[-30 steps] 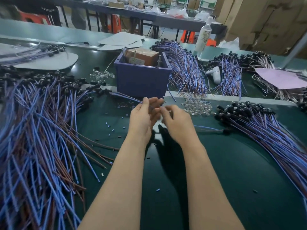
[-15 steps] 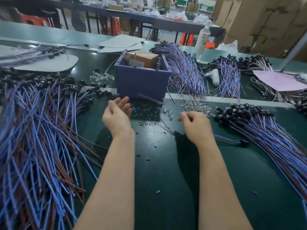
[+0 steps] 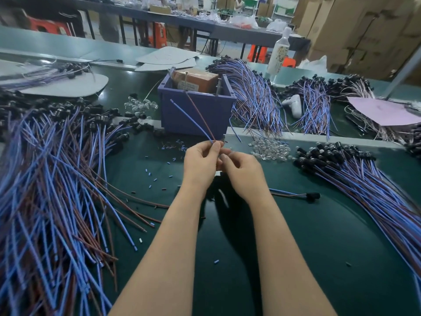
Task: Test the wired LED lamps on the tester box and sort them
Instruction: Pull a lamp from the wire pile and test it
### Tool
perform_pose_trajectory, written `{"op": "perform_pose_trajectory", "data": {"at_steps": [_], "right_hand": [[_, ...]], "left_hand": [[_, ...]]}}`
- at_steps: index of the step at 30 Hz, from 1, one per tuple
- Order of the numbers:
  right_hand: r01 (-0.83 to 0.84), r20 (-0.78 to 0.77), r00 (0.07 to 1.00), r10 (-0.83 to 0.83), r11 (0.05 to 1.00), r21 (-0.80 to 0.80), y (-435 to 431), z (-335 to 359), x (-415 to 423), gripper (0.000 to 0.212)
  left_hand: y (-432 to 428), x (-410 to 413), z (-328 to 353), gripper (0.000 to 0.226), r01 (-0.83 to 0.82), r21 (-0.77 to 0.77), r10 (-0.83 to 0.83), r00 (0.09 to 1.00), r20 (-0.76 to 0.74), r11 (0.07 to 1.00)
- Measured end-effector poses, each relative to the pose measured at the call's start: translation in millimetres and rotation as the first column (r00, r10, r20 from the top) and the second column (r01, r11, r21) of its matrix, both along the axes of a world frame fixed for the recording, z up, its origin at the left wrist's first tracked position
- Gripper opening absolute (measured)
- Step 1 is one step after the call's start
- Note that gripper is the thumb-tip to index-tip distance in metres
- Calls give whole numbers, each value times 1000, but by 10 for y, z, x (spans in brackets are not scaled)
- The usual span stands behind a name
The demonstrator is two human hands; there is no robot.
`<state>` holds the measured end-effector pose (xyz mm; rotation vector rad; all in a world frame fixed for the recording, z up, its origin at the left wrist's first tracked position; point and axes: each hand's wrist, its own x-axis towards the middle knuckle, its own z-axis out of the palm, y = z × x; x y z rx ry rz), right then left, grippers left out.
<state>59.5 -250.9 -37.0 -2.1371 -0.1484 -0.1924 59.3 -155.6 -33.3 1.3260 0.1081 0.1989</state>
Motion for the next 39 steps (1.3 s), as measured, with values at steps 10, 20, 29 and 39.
{"op": "perform_pose_trajectory", "data": {"at_steps": [10, 20, 29, 39], "right_hand": [[-73, -197, 980, 28, 972, -221, -301, 94, -18, 17], [-6, 14, 1000, 8, 989, -149, 10, 108, -68, 21], [-12, 42, 999, 20, 984, -177, -75, 18, -11, 18], [44, 72, 996, -62, 972, 232, 63, 31, 3, 20]], "left_hand": [[239, 91, -5, 21, -216, -342, 207, 976, -66, 915], [146, 83, -17, 22, -171, -275, 170, 985, -29, 946], [235, 99, -31, 25, -328, -447, 287, 945, -157, 832], [113, 53, -62, 41, -447, 520, 424, 889, 170, 728]]}}
